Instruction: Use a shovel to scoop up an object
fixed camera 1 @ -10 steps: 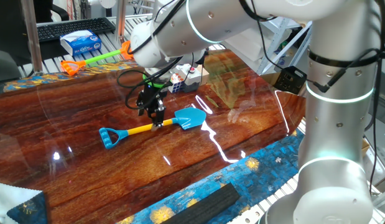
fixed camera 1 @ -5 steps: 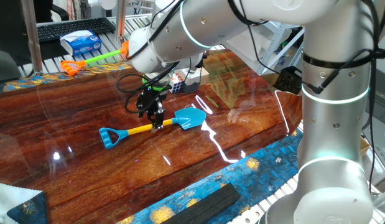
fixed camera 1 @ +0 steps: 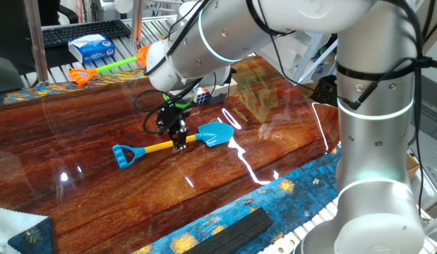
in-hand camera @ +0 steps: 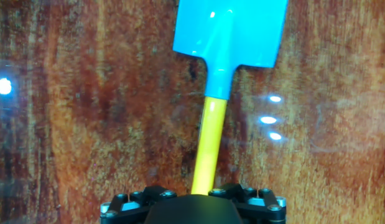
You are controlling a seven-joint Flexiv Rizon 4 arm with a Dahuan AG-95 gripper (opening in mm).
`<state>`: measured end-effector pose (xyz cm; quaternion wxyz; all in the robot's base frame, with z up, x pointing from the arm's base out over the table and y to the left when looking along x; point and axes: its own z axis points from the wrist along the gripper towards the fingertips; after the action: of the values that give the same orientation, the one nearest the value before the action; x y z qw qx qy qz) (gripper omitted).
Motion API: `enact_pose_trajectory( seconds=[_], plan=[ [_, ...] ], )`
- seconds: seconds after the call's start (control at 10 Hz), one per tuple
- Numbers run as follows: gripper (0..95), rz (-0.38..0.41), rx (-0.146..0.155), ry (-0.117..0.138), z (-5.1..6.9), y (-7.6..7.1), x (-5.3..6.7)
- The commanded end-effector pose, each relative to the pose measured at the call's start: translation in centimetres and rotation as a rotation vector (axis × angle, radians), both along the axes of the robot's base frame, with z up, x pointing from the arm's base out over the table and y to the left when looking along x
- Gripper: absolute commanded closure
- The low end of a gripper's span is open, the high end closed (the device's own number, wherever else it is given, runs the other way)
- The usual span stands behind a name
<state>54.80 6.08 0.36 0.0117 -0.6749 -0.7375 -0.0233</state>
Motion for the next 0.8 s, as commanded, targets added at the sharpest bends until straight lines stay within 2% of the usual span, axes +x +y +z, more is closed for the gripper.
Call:
enact_pose_trajectory(
  seconds=[0.1, 0.3, 0.4, 0.6, 0.8],
  plan=[
    [19.0, 0.01, -0.006, -0.007, -0.13, -0.1, -0.13],
    [57.0, 0.04, -0.027, -0.025, -0.18, -0.18, -0.22],
    [57.0, 0.051, -0.034, -0.032, -0.19, -0.22, -0.28],
    [95.0, 0.057, -0.056, -0.045, -0.19, -0.23, -0.29],
    [95.0, 0.056, -0.063, -0.047, -0.2, -0.24, -0.29]
  ],
)
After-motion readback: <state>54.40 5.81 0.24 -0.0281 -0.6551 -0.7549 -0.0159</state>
